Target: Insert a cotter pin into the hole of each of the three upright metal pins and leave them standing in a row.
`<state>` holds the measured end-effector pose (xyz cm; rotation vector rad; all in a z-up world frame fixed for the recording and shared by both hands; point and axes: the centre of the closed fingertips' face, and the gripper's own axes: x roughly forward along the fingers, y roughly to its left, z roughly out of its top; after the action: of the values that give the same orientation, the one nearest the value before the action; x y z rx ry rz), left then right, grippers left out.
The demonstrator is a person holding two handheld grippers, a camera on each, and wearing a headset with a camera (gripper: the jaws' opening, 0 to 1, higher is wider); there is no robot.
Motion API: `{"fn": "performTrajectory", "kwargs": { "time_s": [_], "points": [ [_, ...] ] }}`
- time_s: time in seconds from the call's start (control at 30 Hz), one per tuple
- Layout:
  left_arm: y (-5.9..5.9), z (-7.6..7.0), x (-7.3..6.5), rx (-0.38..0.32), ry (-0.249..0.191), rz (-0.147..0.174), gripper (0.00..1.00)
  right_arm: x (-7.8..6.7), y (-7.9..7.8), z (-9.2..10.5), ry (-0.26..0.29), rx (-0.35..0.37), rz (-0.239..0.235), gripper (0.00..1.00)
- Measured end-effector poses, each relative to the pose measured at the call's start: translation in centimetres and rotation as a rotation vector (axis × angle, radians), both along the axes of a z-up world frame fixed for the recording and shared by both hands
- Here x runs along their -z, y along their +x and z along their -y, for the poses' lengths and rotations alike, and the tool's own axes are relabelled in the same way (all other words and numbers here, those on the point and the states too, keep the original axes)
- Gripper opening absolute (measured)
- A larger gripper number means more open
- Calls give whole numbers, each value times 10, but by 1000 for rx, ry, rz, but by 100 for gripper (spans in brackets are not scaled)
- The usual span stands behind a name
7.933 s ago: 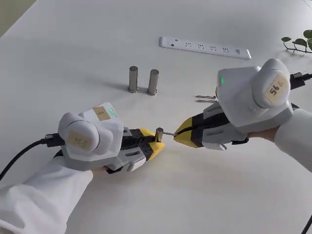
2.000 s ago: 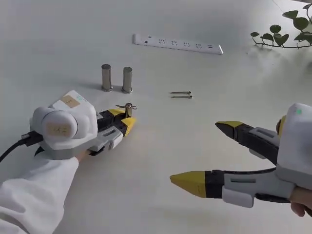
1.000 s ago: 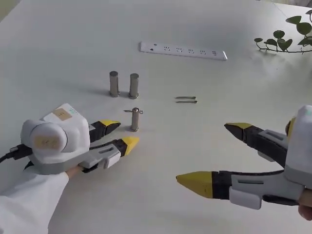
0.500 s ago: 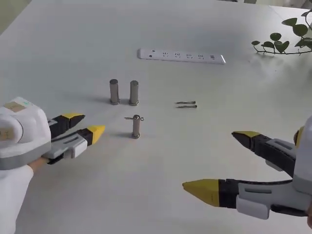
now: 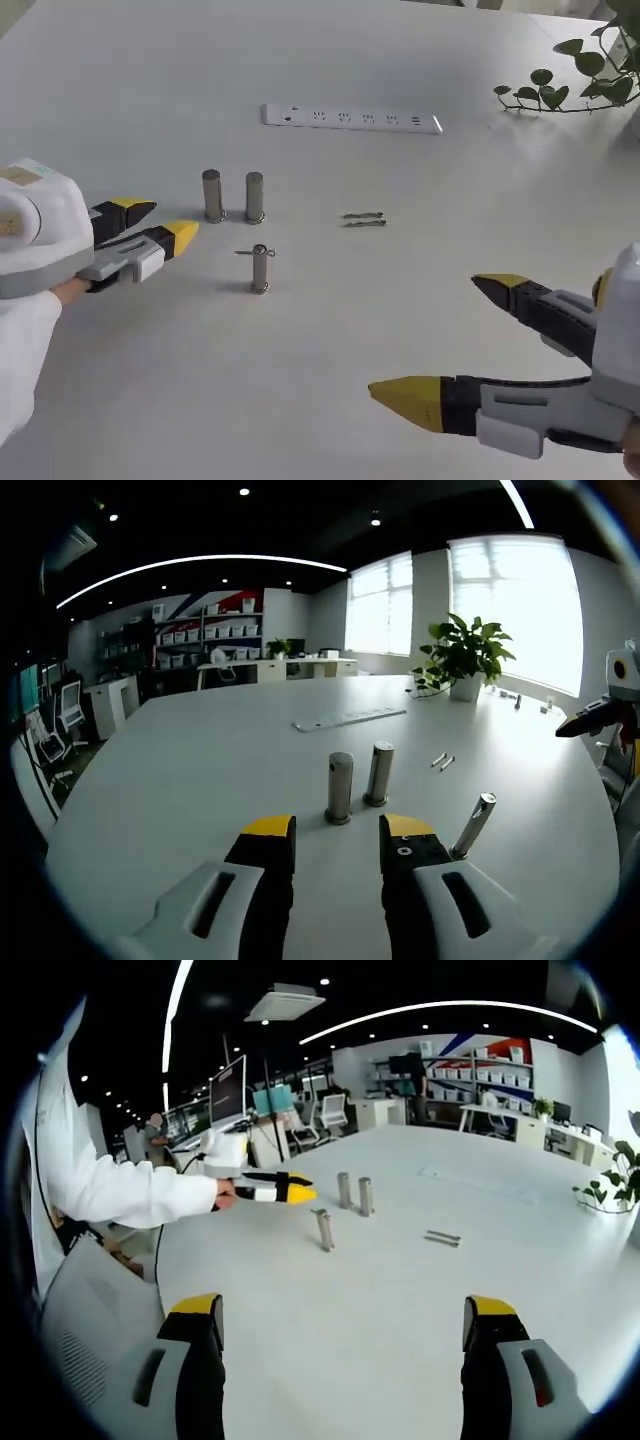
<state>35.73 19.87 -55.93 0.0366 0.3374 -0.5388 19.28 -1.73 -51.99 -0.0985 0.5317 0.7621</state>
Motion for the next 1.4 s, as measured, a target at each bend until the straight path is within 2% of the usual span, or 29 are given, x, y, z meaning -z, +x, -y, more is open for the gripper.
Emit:
{"fn": "performTrajectory", "kwargs": {
  "time_s": [0.1,0.27,0.5,0.63,0.83,1.13,1.4],
  "points": [
    [9,1,7,-13,4,-20,32,1,2,5,-9,15,4,98],
    [17,9,14,1,3,-35,32,6,2,11,-13,33,-10,98],
    [28,22,14,21,5,-34,32,8,2,15,-10,52,-15,98],
    [33,28,14,40,20,-33,31,10,-1,16,-12,50,-22,97],
    [43,31,14,47,24,-33,30,10,-1,18,-10,58,-25,96],
    [51,33,15,56,35,-35,25,9,-1,20,-5,67,-24,96],
    [53,34,16,52,40,-35,19,10,-3,22,-2,72,-29,95]
  ]
}}
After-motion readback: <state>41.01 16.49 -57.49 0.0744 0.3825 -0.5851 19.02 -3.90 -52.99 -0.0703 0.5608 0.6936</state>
